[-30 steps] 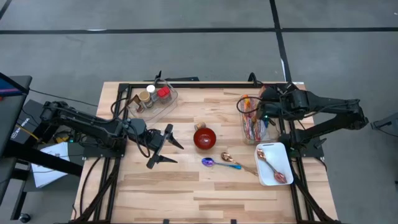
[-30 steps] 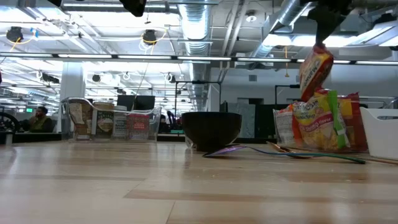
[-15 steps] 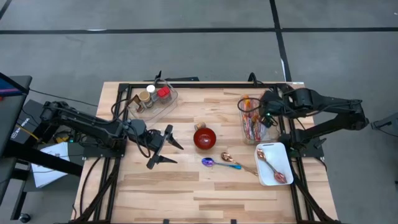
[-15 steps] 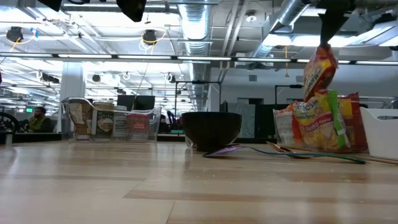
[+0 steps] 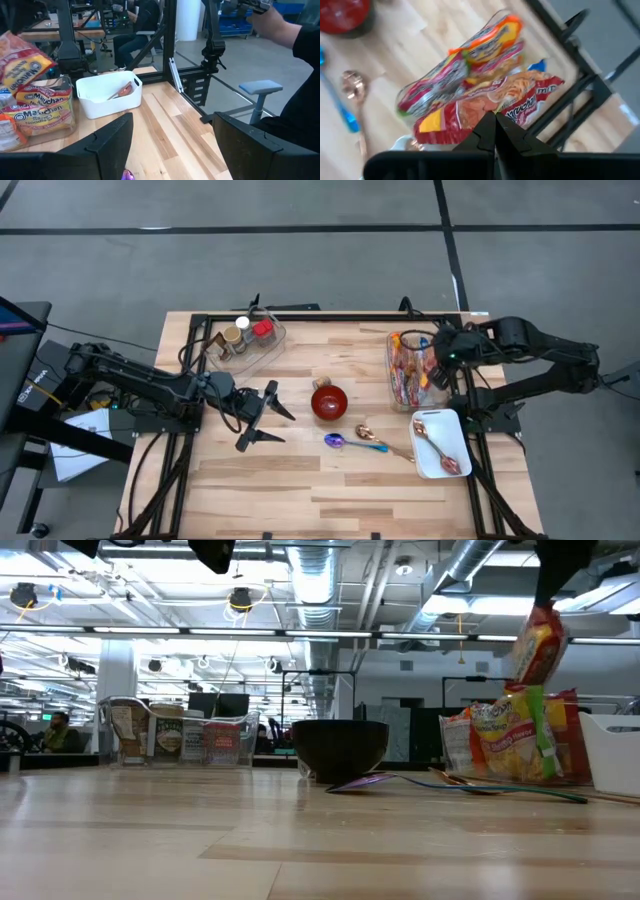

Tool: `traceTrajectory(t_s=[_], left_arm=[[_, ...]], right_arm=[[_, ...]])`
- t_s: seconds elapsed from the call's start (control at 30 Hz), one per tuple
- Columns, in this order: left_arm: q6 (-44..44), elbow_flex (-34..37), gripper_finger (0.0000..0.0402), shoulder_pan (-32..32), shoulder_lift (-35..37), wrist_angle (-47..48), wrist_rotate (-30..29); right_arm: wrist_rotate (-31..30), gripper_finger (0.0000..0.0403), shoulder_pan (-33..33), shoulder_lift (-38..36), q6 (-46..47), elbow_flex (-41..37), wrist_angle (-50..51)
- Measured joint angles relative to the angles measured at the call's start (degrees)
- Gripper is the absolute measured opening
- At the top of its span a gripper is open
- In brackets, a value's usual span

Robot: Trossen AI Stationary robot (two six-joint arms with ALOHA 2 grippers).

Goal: Pick & Place Food Item
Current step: Put the red noodle pack into the right transparent bin

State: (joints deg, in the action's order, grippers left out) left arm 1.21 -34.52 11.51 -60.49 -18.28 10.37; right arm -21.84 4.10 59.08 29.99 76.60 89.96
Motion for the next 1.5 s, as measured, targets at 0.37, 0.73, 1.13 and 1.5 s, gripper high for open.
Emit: traceTrajectory(t_s=[0.37,0.73,1.13,1.5], left_arm=[[-0.20,0.00,0.0268,0.26,0.00,0.00,0.00],[-0.22,0.00,0.0268,0.54,0.00,-0.75,-0.02],[0.31,0.00,0.0268,0.74,0.00,-1.31,0.00],[0.10,0.00,0.0268,0.74,0.00,-1.23,0.00]], right_arm=[[11.63,0.0000,-3.58,0.13,5.97,-0.07,0.08],[11.10,0.0000,-7.30,2.10,10.56,-6.97,0.05],[12.71,0.0000,-6.71,1.37,10.56,-12.77,0.15],[7.16,0.0000,-3.89,1.72,5.49,-12.75,0.04]])
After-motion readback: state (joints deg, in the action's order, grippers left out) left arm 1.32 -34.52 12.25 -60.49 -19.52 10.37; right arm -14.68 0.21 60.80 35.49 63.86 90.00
